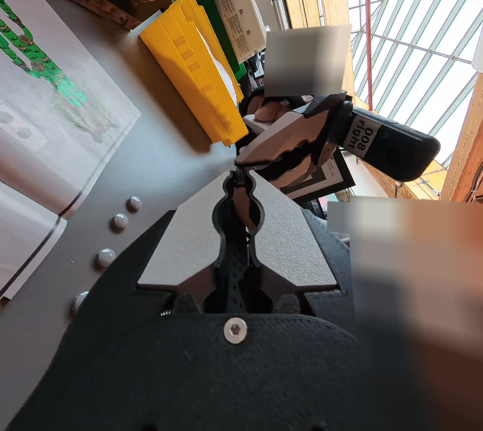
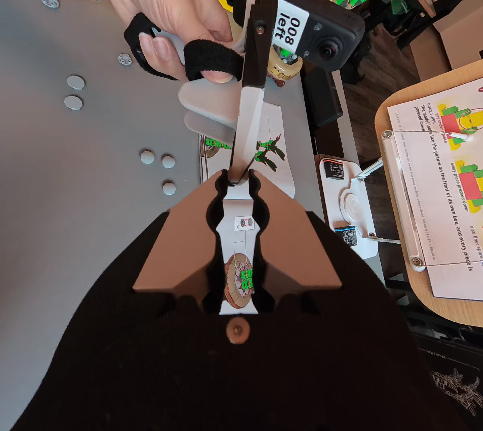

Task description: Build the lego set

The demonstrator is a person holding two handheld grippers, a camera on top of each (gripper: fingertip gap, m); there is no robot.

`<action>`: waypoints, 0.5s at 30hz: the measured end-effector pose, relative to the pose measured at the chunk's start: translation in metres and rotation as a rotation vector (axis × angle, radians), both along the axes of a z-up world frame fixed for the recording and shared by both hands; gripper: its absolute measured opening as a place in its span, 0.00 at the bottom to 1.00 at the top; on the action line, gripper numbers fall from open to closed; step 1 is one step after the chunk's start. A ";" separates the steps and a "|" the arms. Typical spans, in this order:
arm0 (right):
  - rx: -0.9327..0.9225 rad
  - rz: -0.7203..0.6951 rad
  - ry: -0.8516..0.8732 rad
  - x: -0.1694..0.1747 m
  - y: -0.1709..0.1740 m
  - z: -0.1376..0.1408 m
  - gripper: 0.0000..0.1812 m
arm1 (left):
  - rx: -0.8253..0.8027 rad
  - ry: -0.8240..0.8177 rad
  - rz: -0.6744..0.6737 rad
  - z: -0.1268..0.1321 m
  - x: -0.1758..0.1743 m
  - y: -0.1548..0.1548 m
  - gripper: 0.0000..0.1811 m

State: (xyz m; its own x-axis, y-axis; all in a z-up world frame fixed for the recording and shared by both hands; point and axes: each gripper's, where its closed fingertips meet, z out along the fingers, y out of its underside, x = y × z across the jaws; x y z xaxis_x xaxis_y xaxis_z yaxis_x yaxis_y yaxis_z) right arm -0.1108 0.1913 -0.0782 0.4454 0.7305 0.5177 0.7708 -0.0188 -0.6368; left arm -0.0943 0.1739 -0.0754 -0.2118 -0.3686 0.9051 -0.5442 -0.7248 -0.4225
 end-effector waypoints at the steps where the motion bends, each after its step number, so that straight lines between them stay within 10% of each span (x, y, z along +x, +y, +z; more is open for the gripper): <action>1: 0.003 -0.002 -0.009 0.001 0.001 -0.001 0.08 | 0.010 0.001 0.004 -0.001 0.000 0.000 0.03; 10: 0.027 -0.013 0.097 -0.001 -0.002 0.020 0.14 | 0.167 -0.145 0.038 0.018 0.000 0.004 0.02; 15: 0.005 0.022 0.368 0.004 -0.013 0.058 0.15 | 0.674 -0.361 0.083 0.043 -0.008 -0.005 0.03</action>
